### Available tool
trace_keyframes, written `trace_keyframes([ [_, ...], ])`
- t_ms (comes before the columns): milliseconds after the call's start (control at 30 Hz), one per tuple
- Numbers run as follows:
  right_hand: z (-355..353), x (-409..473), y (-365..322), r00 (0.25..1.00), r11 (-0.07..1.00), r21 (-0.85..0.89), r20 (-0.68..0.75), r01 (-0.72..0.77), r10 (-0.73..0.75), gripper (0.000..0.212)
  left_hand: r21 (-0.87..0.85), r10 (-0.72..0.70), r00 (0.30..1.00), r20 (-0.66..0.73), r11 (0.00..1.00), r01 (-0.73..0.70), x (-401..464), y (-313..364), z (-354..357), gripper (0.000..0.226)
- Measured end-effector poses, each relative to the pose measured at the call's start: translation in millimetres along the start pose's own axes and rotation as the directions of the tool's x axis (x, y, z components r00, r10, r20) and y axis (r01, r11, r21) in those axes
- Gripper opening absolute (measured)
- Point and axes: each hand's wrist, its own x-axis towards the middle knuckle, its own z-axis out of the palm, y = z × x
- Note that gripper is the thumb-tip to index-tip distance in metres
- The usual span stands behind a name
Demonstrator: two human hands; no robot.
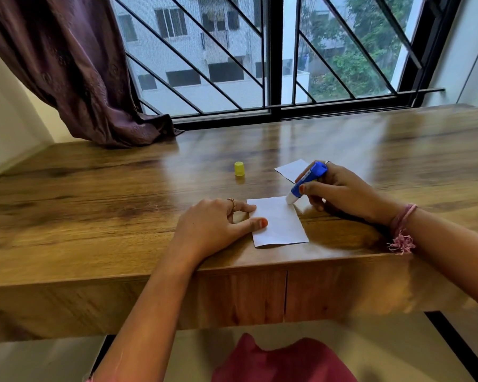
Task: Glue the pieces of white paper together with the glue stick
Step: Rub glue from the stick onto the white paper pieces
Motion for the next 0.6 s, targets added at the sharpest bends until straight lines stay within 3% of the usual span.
trace_keyframes([
  [133,1.3,0.0,-0.3,1.000,0.999,-0.049,-0.027,0.005,-0.006,0.003,0.007,0.008,1.000,0.001,1.000,-0.008,0.0,0.3,-0.7,0.051],
  [267,0.8,-0.7,-0.2,1.000,0.999,-0.038,-0.025,-0.003,0.002,0.015,-0.001,0.007,1.000,-0.002,1.000,-0.007,-0.3,0.3,-1.0,0.051],
  [400,1.3,-1.8,-2.3,1.000,1.000,-0.020,-0.024,0.005,-0.005,0.006,0.003,0.008,1.000,0.000,1.000,-0.008,-0.3,0.5,-1.0,0.052],
  [600,0.1,-2.1,-1.8,1.000,1.000,-0.002,-0.031,0.000,0.000,0.011,-0.007,0.004,1.000,0.010,1.000,-0.004,-1.1,1.8,-1.4,0.051],
])
